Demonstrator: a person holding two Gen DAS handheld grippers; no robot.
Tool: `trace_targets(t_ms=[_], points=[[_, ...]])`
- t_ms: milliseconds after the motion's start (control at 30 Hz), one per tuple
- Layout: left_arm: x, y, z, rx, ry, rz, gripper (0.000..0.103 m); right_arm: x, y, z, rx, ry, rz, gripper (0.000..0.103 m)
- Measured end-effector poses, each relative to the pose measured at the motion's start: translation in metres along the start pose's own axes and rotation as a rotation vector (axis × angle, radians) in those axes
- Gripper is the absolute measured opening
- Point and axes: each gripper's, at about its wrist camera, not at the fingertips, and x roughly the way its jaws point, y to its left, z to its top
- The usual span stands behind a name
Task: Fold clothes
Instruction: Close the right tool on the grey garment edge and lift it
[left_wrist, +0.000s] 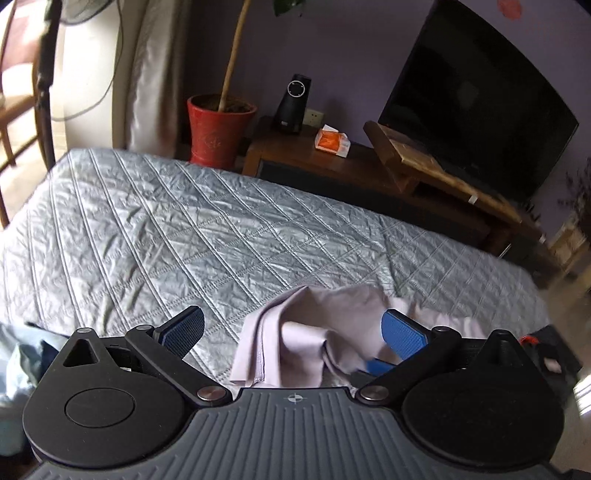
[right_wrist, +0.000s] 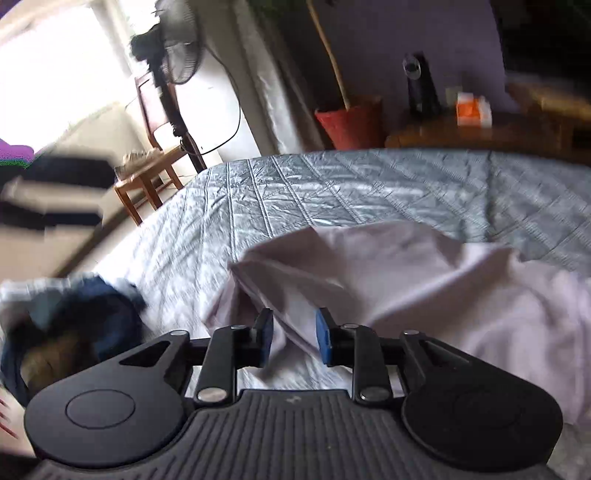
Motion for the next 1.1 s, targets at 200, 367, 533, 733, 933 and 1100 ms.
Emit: trace_targets(t_ms=[200,367,533,733,933,1100], points=[[-0.001,0.013,0.003,-0.070,-0.010,-0.006,0.103,0.005,0.039,-0.001,-0.204,-0.036,0.086,0.060],[-0.004,0.015,0.004,-0.087,-0.017,-0.027,0.103,0.039,0.049,-0.004,-0.183,0.022,0.124,0.057],[-0.003,0.016,0.004,-0.090,-0.016,-0.010,0.103,0.066,0.046,-0.012,-0.057,0.025,0.077,0.007],[-0.007,0.017,0.004,-0.099,-0.034,0.011,0.103,0.076,0.061,0.004,0.073,-0.052,0.257,0.006],[-0.008,0.026,0.005,-0.143,-0.042,0.038,0.103,0.056,0.082,-0.010,0.005,-0.024,0.278,0.028],[-0.010,0.028,0.006,-0.131,-0.041,0.054,0.103,0.012,0.062,-0.037,-0.218,-0.063,-0.039,0.029]])
